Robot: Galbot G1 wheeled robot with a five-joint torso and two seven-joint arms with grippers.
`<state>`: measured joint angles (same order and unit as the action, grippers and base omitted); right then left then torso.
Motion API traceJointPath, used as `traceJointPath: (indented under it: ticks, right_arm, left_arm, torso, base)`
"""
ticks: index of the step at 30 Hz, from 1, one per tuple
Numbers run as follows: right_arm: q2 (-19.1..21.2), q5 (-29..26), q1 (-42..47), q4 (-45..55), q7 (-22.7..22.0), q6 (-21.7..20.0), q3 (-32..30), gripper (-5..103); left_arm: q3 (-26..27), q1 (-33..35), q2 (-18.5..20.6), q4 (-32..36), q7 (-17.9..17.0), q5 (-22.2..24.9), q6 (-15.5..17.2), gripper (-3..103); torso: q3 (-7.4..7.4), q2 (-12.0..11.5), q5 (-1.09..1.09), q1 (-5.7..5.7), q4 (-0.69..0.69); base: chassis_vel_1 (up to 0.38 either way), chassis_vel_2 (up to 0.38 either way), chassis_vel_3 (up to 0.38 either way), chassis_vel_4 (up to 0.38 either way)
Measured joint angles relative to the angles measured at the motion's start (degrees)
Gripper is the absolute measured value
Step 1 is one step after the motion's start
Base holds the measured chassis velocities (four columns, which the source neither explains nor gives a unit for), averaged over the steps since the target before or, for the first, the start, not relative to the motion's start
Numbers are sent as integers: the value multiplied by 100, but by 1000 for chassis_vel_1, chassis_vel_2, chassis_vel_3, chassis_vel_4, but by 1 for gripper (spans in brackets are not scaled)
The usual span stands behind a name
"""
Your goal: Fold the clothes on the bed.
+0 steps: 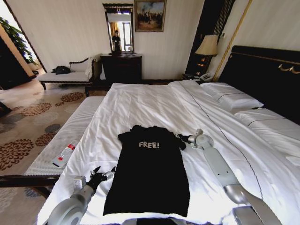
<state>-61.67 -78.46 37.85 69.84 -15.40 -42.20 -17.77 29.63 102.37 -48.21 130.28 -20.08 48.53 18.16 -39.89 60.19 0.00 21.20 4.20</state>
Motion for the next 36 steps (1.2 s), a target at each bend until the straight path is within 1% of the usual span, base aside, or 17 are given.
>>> traceJointPath:
  ticks: [2,3,10,11,14,18,24,27,32,36]
  right_arm:
    - [0,1,4,26,2,0,3,5]
    - [0,1,4,43,2,0,4,2]
    - [32,3,-2,148,0,0,-1,0]
    - [119,168,35,366,65,7,-14,0]
    - [160,263,67,517,93,93,-27,0]
    - [239,452,133,816,161,400,-71,0]
    - [269,696,151,869,292,629,-66,0]
    - [262,997,130,811,375,787,-40,0]
    - [283,1288,208,807,384,862,-60,0]
    - [329,1343,331,883,423,874,-70,0]
  left_arm:
    - [3,1,-12,-3,2,1,-1,100]
    - [4,3,-16,-3,2,1,-1,100]
    - [7,0,-37,-1,8,2,-6,100]
    - [19,0,-56,-2,12,6,-14,100]
    - [19,0,-64,-2,18,8,-20,100]
    - [18,-20,-77,-2,20,15,-28,100]
    - [17,-20,-87,3,22,18,-35,100]
    - [32,3,-96,24,24,18,-42,100]
    - [77,39,-107,38,40,18,-51,100]
    - [50,2,-117,23,49,18,-55,100]
  torso:
    - [0,0,-1,0,0]
    - [0,0,-1,0,0]
    - [0,0,0,0,0]
    - [0,0,0,0,0]
    - [0,0,0,0,1]
    - [0,0,-1,0,0]
    - [0,0,0,0,0]
    - [0,0,0,0,0]
    - [0,0,0,0,-1]
    - [0,0,0,0,1]
  base:
    - [0,0,0,0]
    - [0,0,0,0]
    - [0,0,0,0]
    - [0,0,0,0]
    - [0,0,0,0]
    - [0,0,0,0]
    - [0,0,0,0]
    - [0,0,0,0]
    - [0,0,0,0]
    - [0,0,0,0]
